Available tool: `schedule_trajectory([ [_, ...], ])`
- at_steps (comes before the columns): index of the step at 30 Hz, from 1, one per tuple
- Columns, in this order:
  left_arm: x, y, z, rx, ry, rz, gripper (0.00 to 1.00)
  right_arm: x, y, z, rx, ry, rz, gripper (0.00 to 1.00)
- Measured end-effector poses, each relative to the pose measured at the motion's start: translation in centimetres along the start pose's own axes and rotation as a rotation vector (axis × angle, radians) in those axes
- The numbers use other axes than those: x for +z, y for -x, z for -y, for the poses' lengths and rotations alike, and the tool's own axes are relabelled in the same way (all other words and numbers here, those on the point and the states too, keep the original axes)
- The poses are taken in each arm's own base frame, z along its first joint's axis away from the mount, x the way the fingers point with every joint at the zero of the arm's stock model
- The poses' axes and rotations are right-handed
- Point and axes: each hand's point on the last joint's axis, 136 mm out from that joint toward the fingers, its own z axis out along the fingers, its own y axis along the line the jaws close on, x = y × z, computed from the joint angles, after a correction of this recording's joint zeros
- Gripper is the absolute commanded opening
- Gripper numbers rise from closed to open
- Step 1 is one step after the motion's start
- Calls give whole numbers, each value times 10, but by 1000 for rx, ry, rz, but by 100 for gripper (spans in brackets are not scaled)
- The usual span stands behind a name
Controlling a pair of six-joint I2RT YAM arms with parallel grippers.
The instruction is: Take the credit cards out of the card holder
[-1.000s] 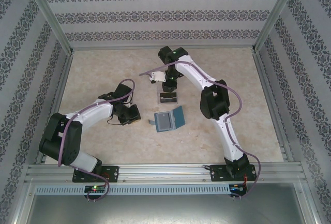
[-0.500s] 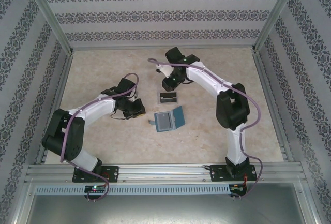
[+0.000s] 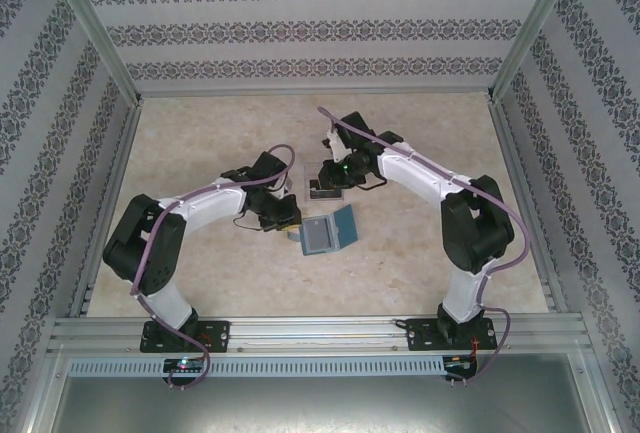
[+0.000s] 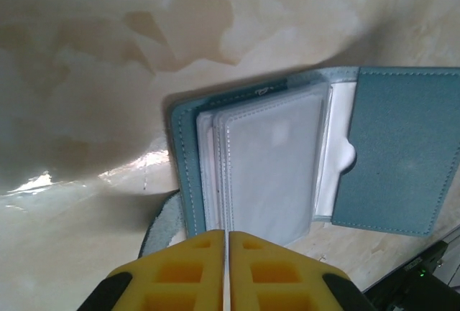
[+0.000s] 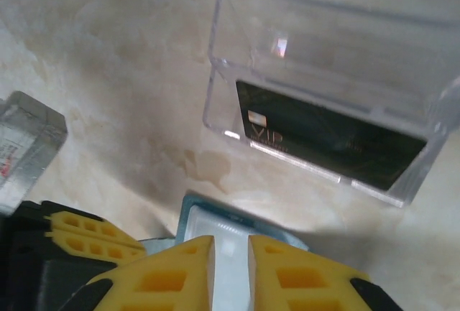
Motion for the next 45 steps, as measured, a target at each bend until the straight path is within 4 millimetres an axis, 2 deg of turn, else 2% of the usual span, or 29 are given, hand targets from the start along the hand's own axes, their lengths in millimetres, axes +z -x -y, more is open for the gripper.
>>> schedule_trajectory([
  [5, 7, -3, -3, -2, 15, -19, 6, 3, -23, -6, 64, 13, -34, 23],
  [13, 15, -3, -20, -9, 84, -23, 3, 20, -54, -12, 150, 13, -100, 22],
  [20, 21, -4, -33, -17, 135, -29, 3, 30, -69, -27, 160, 23, -130, 22],
  [28, 23, -5, -35, -16, 140, -36, 1, 60, -94, -33, 164, 2, -221, 22],
  [32, 23, -5, -35, -12, 140, -36, 1, 70, -101, -32, 177, -9, -250, 22],
  [45, 23, -5, -35, -12, 139, -36, 1, 79, -106, -32, 178, -19, -266, 25],
])
